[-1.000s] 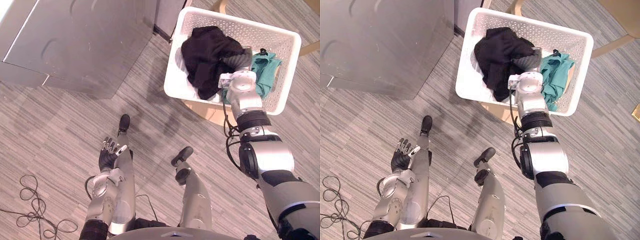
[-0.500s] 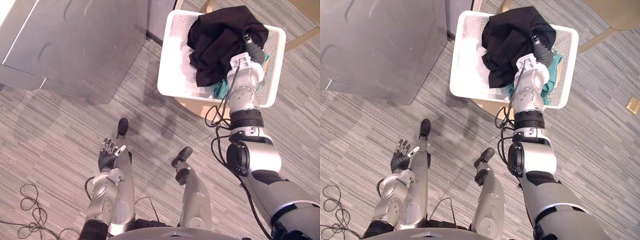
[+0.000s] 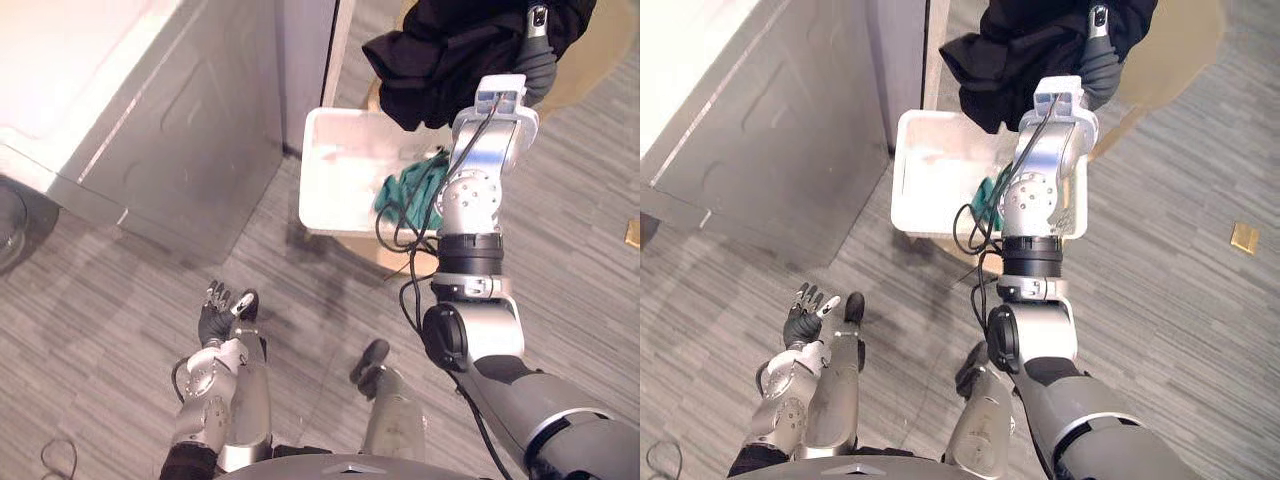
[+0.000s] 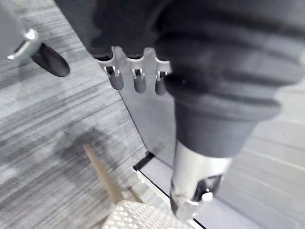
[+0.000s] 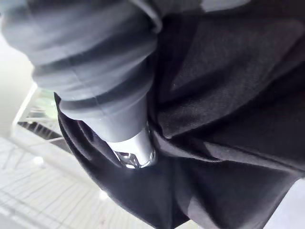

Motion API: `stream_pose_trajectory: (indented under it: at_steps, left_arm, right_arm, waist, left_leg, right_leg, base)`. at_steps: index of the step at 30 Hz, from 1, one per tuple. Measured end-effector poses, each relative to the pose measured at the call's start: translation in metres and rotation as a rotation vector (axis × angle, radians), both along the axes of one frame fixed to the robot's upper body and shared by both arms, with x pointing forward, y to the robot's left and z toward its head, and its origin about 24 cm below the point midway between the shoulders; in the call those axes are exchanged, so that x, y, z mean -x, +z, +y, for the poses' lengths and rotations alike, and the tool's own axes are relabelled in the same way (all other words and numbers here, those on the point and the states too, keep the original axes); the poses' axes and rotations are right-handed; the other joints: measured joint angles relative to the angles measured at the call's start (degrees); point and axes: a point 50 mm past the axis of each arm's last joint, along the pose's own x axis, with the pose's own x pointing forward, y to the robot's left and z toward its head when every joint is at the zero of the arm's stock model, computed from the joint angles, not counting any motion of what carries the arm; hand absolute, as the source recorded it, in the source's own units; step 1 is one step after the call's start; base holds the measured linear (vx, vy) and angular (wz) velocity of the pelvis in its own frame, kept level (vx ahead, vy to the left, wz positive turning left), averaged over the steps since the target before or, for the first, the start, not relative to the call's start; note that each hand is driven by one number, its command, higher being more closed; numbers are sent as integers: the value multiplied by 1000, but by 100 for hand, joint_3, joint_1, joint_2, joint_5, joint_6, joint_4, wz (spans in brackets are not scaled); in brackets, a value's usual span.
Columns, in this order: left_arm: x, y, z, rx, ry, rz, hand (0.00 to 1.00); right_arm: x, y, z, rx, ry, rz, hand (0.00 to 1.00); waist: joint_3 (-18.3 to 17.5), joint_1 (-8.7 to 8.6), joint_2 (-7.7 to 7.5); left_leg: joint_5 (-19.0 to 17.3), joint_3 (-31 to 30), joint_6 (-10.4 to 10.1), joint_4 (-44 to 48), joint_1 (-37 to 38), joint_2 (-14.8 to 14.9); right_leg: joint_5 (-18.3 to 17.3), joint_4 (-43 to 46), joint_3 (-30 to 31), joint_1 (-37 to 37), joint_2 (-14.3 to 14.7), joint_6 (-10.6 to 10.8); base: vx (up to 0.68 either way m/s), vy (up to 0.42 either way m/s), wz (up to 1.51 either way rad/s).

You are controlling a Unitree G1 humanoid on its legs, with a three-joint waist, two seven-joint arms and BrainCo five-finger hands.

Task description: Pick up the laundry basket with both hands and put the clothes into the washing machine.

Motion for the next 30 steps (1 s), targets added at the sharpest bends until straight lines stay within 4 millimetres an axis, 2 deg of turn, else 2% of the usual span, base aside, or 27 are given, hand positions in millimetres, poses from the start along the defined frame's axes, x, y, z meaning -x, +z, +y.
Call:
stream_pose_trajectory:
  at_steps: [2, 7, 9, 13, 17, 23, 26, 28, 30]
  left_arm:
    - [1, 6, 1, 0, 5, -27, 0]
    - [-9, 27, 4, -26, 10, -116, 0]
    - [-15, 33, 6, -47, 3, -141, 0]
    - [-34, 52, 8, -94, -3, -211, 0]
    - [-49, 69, 4, -119, -24, -277, 0]
    - [-52, 72, 0, -119, -43, -291, 0]
    - [-52, 72, -9, -117, -86, -292, 0]
    - [-54, 72, -21, -129, -145, -294, 0]
    - [-58, 75, -32, -129, -199, -304, 0]
  right_arm:
    - [1, -15, 0, 12, -2, 34, 100]
    - [3, -59, 3, 29, 14, 135, 100]
    - [5, -66, 2, 44, 17, 147, 100]
    - [8, -87, 3, 93, 39, 183, 100]
    - [12, -106, 1, 146, 64, 224, 100]
    - [28, -144, -2, 196, 104, 330, 100]
    - [37, -150, -5, 240, 113, 344, 100]
    - [43, -153, -4, 282, 140, 340, 100]
    - [45, -154, -3, 295, 151, 336, 100]
  waist:
    - [-314, -21, -2]
    - [-1011, -222, 42]
    - [-1127, -282, 48]
    - [-1468, -501, 54]
    - [-1542, -828, 74]
    - [-1590, -1044, 123]
    - [-1682, -1105, 171]
    - [-1733, -1193, 223]
    - [-1760, -1205, 250]
  left_leg:
    - [-30, 81, -4, -116, 232, -4]
    - [-2, 343, -36, -650, 989, -3]
    - [4, 434, -45, -789, 1206, 9]
    - [15, 934, -64, -1202, 1839, 100]
    - [14, 1381, -64, -1416, 2321, 112]
    - [-43, 1866, -138, -1590, 2816, 177]
    - [-62, 1974, -154, -1592, 2846, 176]
    - [-65, 2009, -159, -1598, 2888, 181]
    - [-72, 2050, -169, -1605, 2943, 182]
  right_leg:
    - [-14, -105, 9, 183, -2, 22]
    - [39, -536, 119, 699, 88, 89]
    - [80, -665, 178, 836, 132, 114]
    - [460, -1449, 588, 1196, 395, 126]
    - [799, -2027, 956, 1490, 531, 130]
    - [1000, -2328, 1463, 1612, 696, 92]
    - [1047, -2454, 1546, 1628, 716, 74]
    - [1082, -2494, 1596, 1641, 733, 88]
    - [1100, -2507, 1667, 1649, 746, 88]
  base:
    - [124, -2, -7]
    - [115, -9, -17]
    - [90, -22, -22]
    - [87, -14, -57]
    - [33, 1, -54]
    - [-20, -17, -44]
    - [-31, -9, -19]
    - [-19, -6, -14]
    - [-30, -7, -13]
